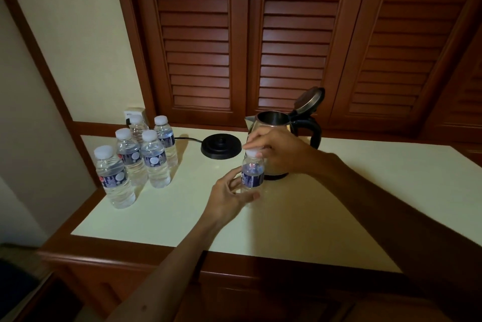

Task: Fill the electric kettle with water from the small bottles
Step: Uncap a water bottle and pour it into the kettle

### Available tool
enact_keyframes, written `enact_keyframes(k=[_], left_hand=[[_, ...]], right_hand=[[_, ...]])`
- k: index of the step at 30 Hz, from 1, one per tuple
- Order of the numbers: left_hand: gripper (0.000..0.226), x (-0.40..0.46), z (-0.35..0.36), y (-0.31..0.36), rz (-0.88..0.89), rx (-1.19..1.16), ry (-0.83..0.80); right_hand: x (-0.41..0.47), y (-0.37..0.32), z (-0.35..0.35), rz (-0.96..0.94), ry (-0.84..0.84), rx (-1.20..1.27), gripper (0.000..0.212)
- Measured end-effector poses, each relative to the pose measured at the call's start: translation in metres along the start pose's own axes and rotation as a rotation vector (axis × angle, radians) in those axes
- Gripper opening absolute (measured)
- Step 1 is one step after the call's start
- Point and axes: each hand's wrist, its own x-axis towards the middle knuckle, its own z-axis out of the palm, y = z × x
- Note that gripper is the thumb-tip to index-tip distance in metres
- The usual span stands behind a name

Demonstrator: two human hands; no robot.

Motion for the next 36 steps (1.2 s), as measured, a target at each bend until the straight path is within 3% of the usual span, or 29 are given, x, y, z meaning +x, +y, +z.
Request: enact_keyframes(k=[6,8,14,17,19,21,23,28,32,36], left_hand=[[0.068,0.006,-0.008,-0.003,0.003,0.010,-0.089],[0.069,0.009,-0.010,-0.005,0.012,0.024,-0.112],[0.066,0.008,-0.011,-0.006,0.060,0.120,-0.149],[0.065,0.008,-0.015,-0.005,0.090,0.178,-0.175],[0.064,0.009,-0.018,-0.005,0.102,0.215,-0.183],[0.064,0.009,-0.019,-0.006,0.111,0.231,-0.193],[0.065,0.008,-0.017,-0.006,0.108,0.241,-0.206],[0.067,0.003,-0.012,0.002,0.072,0.295,-0.156],[0.067,-0.001,-0.009,0.006,0.055,0.317,-0.130],[0.070,-0.003,-0.007,0.009,0.046,0.321,-0.091]], right_hand=[[0.005,-0.006,-0.012,0.088,-0.138,0.017,0.024],[0.009,-0.012,-0.013,0.100,-0.198,-0.130,0.016],[0.019,-0.030,0.009,0.250,-0.062,-0.682,0.047],[0.016,-0.028,0.005,0.288,-0.037,-0.451,0.048],[0.011,-0.029,-0.009,0.237,-0.142,-0.210,0.038],[0.005,-0.033,-0.020,0.184,-0.241,-0.147,0.023],[0.001,-0.035,-0.020,0.190,-0.234,-0.164,0.007],[0.009,-0.034,-0.004,0.313,-0.179,-0.290,0.034],[0.006,-0.038,-0.002,0.338,-0.139,-0.294,0.034],[-0.003,-0.037,0.014,0.454,0.011,-0.081,0.033]])
